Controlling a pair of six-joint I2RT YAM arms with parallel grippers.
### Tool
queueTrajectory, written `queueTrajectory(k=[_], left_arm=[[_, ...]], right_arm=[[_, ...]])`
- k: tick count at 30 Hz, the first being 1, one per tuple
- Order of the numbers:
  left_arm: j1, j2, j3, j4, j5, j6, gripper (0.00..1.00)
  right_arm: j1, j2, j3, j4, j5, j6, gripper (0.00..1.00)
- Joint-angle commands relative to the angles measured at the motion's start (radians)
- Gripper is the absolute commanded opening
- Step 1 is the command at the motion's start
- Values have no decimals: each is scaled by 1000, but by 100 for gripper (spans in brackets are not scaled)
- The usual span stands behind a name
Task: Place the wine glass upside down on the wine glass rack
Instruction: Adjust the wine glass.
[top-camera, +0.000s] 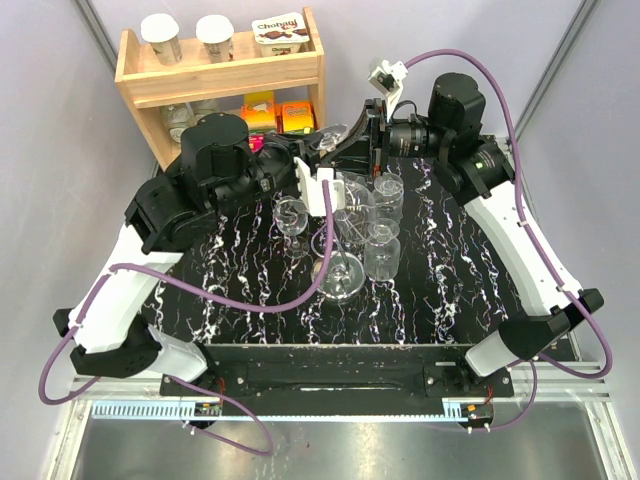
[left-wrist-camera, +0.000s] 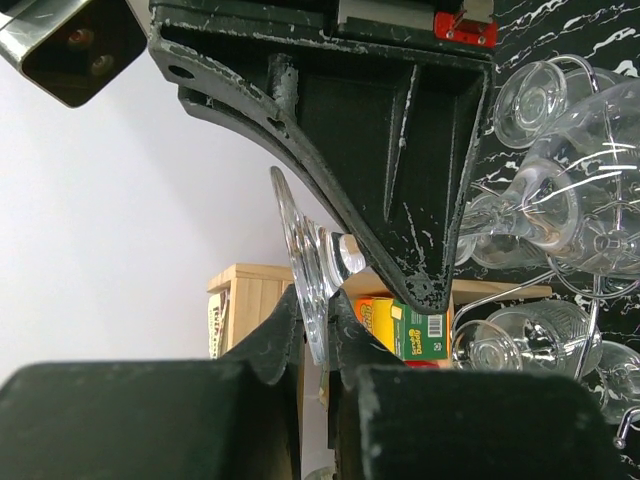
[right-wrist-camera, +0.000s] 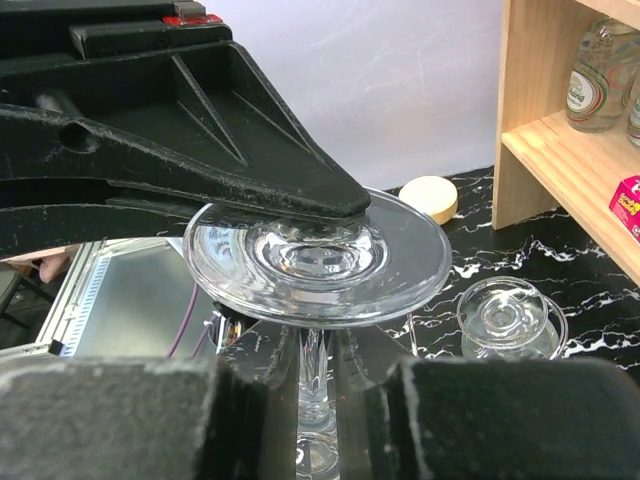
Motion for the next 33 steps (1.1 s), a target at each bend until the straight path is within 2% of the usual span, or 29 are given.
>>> queueTrajectory(k=[1, 3, 5, 8, 11, 33], left_arm=[[-10, 3, 38, 111, -45, -34, 0], [-11, 9, 45, 128, -50, -42, 0], [-18, 9, 42, 142, -53, -43, 0], [-27, 12, 39, 151, -90, -34, 0], [-28, 12, 39, 160, -114, -13, 0], [-27, -12, 88, 190, -183, 26, 0]], right_arm=[[9, -28, -2, 69, -22, -6, 21], [9, -30, -3, 72, -24, 0, 24], [9, -30, -6, 79, -25, 8, 31], [9, -30, -11, 81, -29, 8, 29], [9, -36, -18, 69, -19, -4, 36], [3, -93, -32, -71, 59, -162, 39]])
